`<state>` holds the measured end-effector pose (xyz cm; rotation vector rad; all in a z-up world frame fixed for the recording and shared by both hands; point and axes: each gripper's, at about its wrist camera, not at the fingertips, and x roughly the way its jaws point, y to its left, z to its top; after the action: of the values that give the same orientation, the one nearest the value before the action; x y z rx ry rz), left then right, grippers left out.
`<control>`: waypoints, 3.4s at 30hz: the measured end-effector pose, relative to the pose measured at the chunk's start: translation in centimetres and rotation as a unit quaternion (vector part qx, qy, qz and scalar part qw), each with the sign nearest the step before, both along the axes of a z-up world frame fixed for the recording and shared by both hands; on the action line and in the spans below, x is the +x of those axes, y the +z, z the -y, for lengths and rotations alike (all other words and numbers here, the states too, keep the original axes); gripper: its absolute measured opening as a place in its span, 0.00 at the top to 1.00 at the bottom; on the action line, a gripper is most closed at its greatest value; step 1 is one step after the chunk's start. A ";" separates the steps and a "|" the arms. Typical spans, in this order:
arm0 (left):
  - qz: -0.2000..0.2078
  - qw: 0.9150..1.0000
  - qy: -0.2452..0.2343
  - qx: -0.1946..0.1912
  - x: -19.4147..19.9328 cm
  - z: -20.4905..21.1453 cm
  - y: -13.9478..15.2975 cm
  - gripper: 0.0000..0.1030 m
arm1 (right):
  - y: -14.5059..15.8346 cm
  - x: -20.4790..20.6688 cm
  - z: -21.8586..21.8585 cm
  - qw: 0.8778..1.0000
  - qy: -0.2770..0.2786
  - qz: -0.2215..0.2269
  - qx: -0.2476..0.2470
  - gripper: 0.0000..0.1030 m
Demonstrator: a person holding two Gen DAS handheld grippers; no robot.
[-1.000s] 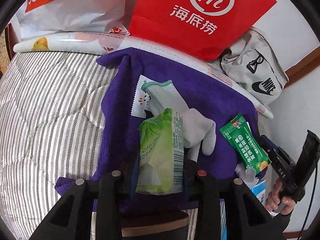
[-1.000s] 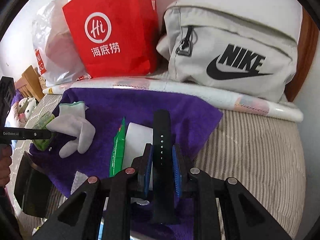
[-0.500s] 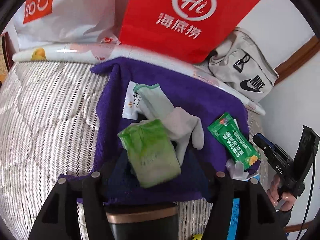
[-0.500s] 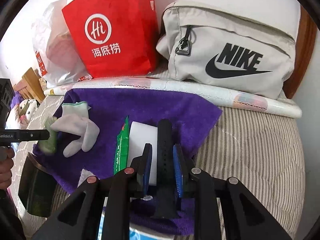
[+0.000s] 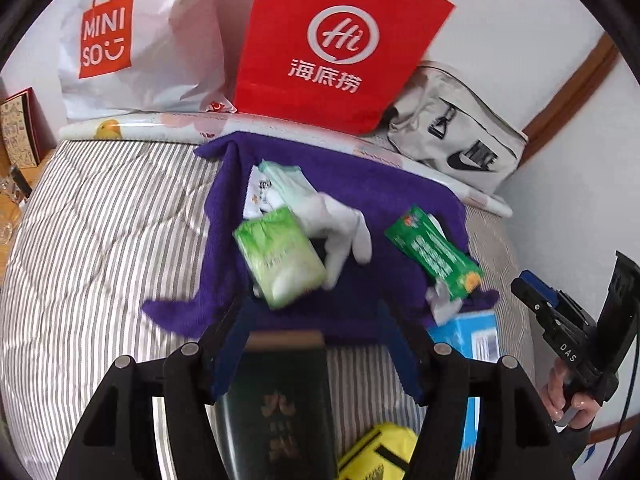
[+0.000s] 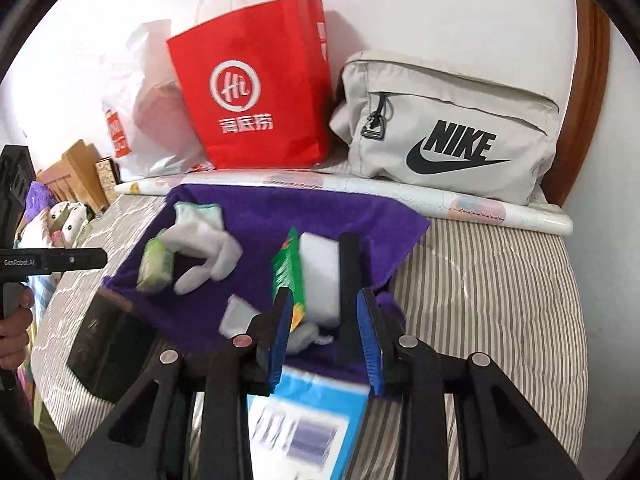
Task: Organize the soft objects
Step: 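Withdraw both grippers from the towel toward the yellow pouch, then grasp the yellow Adidas pouch with the right gripper and lift it, then grasp the clear mesh bag with the left gripper while the right gripper holds the pouch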
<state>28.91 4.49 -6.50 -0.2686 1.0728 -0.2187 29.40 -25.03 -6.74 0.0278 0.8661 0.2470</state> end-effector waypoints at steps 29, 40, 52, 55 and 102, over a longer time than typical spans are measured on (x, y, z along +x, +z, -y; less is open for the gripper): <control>0.003 0.999 -0.017 0.032 -17.2 -3.0 -4.4 0.39 | -4.9 -18.0 -12.7 0.983 0.181 -0.016 0.004 0.43; -0.009 0.999 -0.030 0.021 -17.5 -2.7 -6.0 0.39 | -7.6 -17.9 -15.1 0.983 0.184 -0.015 -0.022 0.27; -0.019 0.999 -0.034 0.021 -17.8 -3.0 -7.1 0.39 | -7.8 -18.0 -15.3 0.985 0.172 -0.010 -0.023 0.71; -0.020 0.999 -0.035 0.019 -17.9 -3.0 -7.1 0.39 | -7.2 -18.5 -15.0 0.985 0.170 0.002 -0.025 0.75; 0.021 0.989 -0.145 0.031 -14.4 9.3 -8.9 0.39 | -2.2 -25.4 -2.2 0.995 0.053 0.020 0.086 0.88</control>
<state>14.46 -4.85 -15.40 -0.0501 1.0722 -0.4496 4.01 -22.83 -8.96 0.1369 0.8057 0.4204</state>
